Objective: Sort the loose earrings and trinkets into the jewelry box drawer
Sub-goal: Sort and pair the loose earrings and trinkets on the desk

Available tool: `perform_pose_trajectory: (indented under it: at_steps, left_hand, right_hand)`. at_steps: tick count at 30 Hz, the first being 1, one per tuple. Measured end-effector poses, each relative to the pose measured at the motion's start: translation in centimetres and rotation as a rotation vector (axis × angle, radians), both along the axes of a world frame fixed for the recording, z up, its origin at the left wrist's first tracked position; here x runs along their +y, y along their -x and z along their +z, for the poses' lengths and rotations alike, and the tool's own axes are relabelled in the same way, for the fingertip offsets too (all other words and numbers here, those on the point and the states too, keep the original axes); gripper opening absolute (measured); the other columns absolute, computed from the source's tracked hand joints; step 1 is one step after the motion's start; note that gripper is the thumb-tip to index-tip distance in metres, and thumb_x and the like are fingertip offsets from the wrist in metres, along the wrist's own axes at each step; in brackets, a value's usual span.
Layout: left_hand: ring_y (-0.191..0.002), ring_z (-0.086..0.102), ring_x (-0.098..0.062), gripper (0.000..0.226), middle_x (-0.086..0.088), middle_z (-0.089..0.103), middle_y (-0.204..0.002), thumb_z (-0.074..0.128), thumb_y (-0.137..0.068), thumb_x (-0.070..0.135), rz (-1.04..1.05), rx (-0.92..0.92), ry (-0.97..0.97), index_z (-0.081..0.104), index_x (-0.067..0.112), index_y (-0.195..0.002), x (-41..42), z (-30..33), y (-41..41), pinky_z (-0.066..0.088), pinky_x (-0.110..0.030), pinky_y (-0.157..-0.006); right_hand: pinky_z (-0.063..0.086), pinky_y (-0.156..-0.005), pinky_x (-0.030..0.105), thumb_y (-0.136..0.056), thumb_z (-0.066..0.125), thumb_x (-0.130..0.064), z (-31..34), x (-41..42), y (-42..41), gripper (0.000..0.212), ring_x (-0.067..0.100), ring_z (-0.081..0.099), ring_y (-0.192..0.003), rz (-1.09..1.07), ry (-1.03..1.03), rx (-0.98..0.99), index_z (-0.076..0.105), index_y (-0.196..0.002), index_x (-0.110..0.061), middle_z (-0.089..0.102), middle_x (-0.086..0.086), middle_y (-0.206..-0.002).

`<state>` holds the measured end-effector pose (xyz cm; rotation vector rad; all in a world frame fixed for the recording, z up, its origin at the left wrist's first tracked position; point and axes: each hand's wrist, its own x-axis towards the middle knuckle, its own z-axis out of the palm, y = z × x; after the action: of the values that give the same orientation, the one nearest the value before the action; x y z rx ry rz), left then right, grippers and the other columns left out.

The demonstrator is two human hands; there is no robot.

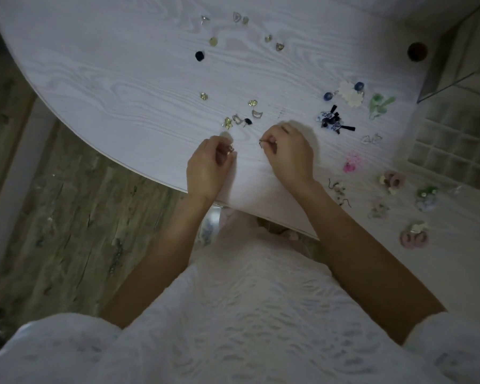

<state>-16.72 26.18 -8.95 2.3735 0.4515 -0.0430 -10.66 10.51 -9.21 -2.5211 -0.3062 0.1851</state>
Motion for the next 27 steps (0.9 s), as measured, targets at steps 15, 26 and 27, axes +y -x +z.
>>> perform_pose_trajectory:
  at_steps: [15, 26, 27]
  left_hand:
    - [-0.075, 0.058, -0.010, 0.015, 0.003, 0.061, -0.094, 0.063, -0.084, 0.018, 0.007, -0.064, 0.015, 0.067, 0.023, -0.098, 1.9, -0.3, 0.4, 0.049, -0.027, -0.068]
    - [-0.083, 0.055, -0.019, 0.013, -0.003, 0.061, -0.095, 0.053, -0.092, 0.021, -0.144, -0.052, -0.049, 0.064, 0.015, -0.096, 0.3, -0.2, 0.6, 0.039, -0.025, -0.065]
    - [-0.079, 0.055, -0.018, 0.013, -0.004, 0.061, -0.092, 0.051, -0.093, 0.021, -0.153, -0.054, -0.042, 0.062, 0.014, -0.095, -0.3, 0.0, 0.4, 0.037, -0.024, -0.063]
  right_hand:
    - [0.034, -0.087, 0.030, -0.082, 0.066, -0.016, 1.5, 6.8, -3.2, 0.011, 0.026, 0.046, -0.108, 0.315, 0.222, -0.124, 0.073, -0.091, -0.013, 0.057, 0.006, -0.112]
    - [0.047, -0.065, 0.029, -0.091, 0.055, -0.015, 1.6, -4.1, 3.7, 0.008, 0.015, 0.055, -0.071, -0.085, -0.108, -0.032, 0.060, -0.093, -0.010, 0.063, 0.004, -0.083]
    - [0.048, -0.063, 0.030, -0.091, 0.055, -0.016, 1.5, -5.2, 3.9, 0.007, 0.014, 0.055, -0.069, -0.129, -0.108, -0.005, 0.060, -0.093, -0.011, 0.063, 0.003, -0.082]
